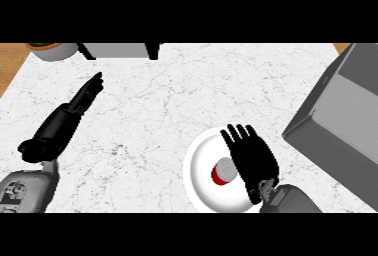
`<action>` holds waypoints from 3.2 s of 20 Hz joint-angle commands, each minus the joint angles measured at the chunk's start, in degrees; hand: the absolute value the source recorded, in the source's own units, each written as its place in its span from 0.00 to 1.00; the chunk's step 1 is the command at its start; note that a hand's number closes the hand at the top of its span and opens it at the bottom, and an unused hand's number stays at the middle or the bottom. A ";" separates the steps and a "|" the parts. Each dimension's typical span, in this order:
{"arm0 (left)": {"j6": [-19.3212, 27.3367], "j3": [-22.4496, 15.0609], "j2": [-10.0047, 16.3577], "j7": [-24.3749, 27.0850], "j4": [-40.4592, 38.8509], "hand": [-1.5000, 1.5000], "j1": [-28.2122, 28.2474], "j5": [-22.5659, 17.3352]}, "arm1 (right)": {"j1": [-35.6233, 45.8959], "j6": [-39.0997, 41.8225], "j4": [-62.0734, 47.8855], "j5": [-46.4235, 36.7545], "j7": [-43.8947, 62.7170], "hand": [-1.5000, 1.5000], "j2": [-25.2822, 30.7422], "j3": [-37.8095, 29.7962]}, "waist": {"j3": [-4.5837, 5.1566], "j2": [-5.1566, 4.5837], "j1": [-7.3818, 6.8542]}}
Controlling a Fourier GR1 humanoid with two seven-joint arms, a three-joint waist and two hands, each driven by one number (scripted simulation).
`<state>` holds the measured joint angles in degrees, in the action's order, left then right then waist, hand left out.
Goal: Pick the cupcake from the plate and place it in the cardboard box
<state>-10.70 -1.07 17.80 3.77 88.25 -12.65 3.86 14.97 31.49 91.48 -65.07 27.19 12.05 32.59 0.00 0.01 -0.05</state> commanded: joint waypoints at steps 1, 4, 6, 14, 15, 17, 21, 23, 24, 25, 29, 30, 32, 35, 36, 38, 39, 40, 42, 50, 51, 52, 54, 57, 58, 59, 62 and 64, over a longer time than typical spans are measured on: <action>-0.88 1.17 -1.40 -2.51 0.49 0.50 -1.49 0.10 | -1.65 -0.19 -0.53 -2.33 -2.09 0.00 1.05 -1.80 | 0.00 0.01 0.08; -1.25 1.03 -2.33 1.62 -1.30 0.50 1.14 1.72 | -3.84 -2.94 -1.21 -2.99 -4.28 0.00 0.58 -2.52 | 0.00 0.01 0.05; -2.98 2.31 -0.73 2.09 0.29 0.50 1.87 0.78 | -2.49 -7.39 -8.15 -2.87 -8.65 0.00 0.76 -3.82 | -0.01 -0.02 -0.11; -1.69 2.21 -3.23 2.61 -0.98 0.50 1.43 2.48 | -0.58 -11.59 -6.93 -6.56 -16.82 1.00 2.36 -1.30 | 0.01 0.00 0.13; -2.89 2.22 -2.67 2.68 -1.31 0.50 0.42 2.44 | 0.72 -15.76 -12.16 -7.50 -18.47 1.00 0.97 -1.89 | 0.00 -0.06 -0.02; 0.28 -0.69 -5.33 1.18 1.78 0.50 3.20 5.89 | -0.11 -15.32 -8.03 -8.43 -17.27 1.00 0.43 -1.58 | 0.00 0.03 0.03; -3.63 2.91 -2.20 -2.81 2.56 0.50 -1.00 2.72 | -1.20 -19.97 -8.95 -12.12 -18.88 1.00 -0.74 0.54 | -0.01 0.02 0.02; -2.70 3.38 -2.79 0.54 -1.64 0.50 -1.01 3.53 | 0.93 -22.96 -7.79 -11.16 -22.14 1.00 1.19 -2.20 | 0.00 -0.03 0.18; -1.73 1.42 -4.66 -2.31 2.28 0.50 -0.11 4.15 | -2.82 -23.89 -6.10 -11.40 -20.87 1.00 -1.33 0.23 | -0.01 0.05 0.14; -0.57 0.44 -5.74 -2.73 2.20 0.50 -1.18 5.17 | 0.66 -21.28 -5.56 -6.55 -24.70 1.00 -0.58 -3.84 | -0.01 0.02 0.13; -1.64 2.42 -4.56 -0.77 -1.13 0.50 -2.22 4.26 | -1.76 -25.03 -8.31 2.55 -33.01 1.00 -0.89 -8.85 | -0.02 -0.14 0.35; -2.11 1.35 -3.88 -1.37 3.01 0.50 1.29 5.22 | -1.78 -22.68 -3.18 3.34 -32.70 1.00 0.43 -10.01 | -0.01 0.10 0.16; -1.46 1.34 -5.04 -1.85 2.30 0.50 0.99 5.51 | -1.84 -24.71 -2.60 3.01 -35.12 1.00 1.39 -11.11 | -0.01 0.06 0.13; -4.00 3.83 -2.79 -2.05 3.73 0.50 2.01 2.64 | -3.64 -21.90 10.74 0.60 -31.93 1.00 4.13 -9.84 | 0.03 0.31 0.43; -3.32 4.30 -3.03 -1.23 1.50 0.50 0.01 3.33 | -4.67 -23.73 10.32 1.15 -33.92 1.00 5.81 -12.27 | 0.01 0.13 0.50; -2.35 2.46 -4.56 -3.50 5.96 0.50 3.77 4.22 | -8.10 -20.34 19.02 3.37 -32.83 1.00 7.22 -13.41 | 0.01 0.30 0.47; -2.84 3.46 -4.10 -0.78 -1.02 0.50 -1.10 4.29 | -5.51 -17.17 21.07 4.41 -29.18 1.00 5.11 -14.78 | 0.04 0.14 0.91; -3.72 3.64 -3.54 -1.50 2.27 0.50 0.47 3.36 | -5.75 -20.49 19.20 5.56 -29.50 1.00 4.28 -17.81 | 0.01 0.15 0.53; -4.57 5.45 -1.89 0.22 0.57 0.50 1.33 2.60 | -5.54 -18.91 24.32 7.01 -24.03 1.00 3.18 -22.00 | 0.05 0.28 1.14; -5.20 4.61 -2.70 -0.73 1.57 0.50 0.66 2.50 | 5.74 -17.38 19.02 14.41 -11.97 1.00 0.32 -39.64 | 0.03 -0.01 -0.02; -2.20 2.01 -5.64 1.29 0.83 0.50 1.69 5.58 | 8.38 -15.47 18.23 16.43 -11.60 1.00 2.68 -43.19 | 0.03 -0.04 0.12; -2.47 4.29 -4.11 -0.29 -0.41 0.50 -2.11 4.62 | 7.93 -18.53 13.90 17.90 -15.22 1.00 3.77 -46.33 | -0.01 -0.17 0.19; -3.20 3.18 -5.05 -1.37 1.41 0.50 -0.62 4.04 | 10.44 -17.39 11.27 20.75 -15.26 1.00 6.49 -50.79 | -0.01 -0.07 0.00; -5.70 4.62 -2.98 -2.54 3.59 0.50 -0.28 2.27 | 14.31 -17.38 1.00 20.63 -17.24 1.00 11.18 -53.40 | -0.01 -0.11 -0.66; -3.14 2.32 -5.48 0.75 1.93 0.50 1.48 5.19 | 15.53 -19.15 -4.24 19.13 -21.65 1.00 14.21 -53.68 | -0.01 -0.27 -0.83; -3.85 2.77 -4.65 0.86 2.07 0.50 1.27 4.90 | 13.81 -19.84 -5.44 17.17 -23.21 1.00 16.12 -53.61 | -0.02 -0.28 -0.73; -2.50 2.43 -6.23 0.87 2.01 0.50 2.33 5.57 | 16.36 -13.48 -7.69 17.86 -21.93 1.00 19.95 -52.19 | 0.02 -0.10 -0.43; -3.64 3.38 -4.84 -0.34 1.35 0.50 -0.20 4.78 | 14.45 -13.05 -15.50 17.09 -25.39 1.00 20.95 -51.63 | -0.01 -0.32 -0.76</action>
<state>-14.39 2.42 13.20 3.60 89.74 -12.42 8.40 28.38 16.09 84.52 -46.97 3.89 29.70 -19.61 0.00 -0.20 -0.52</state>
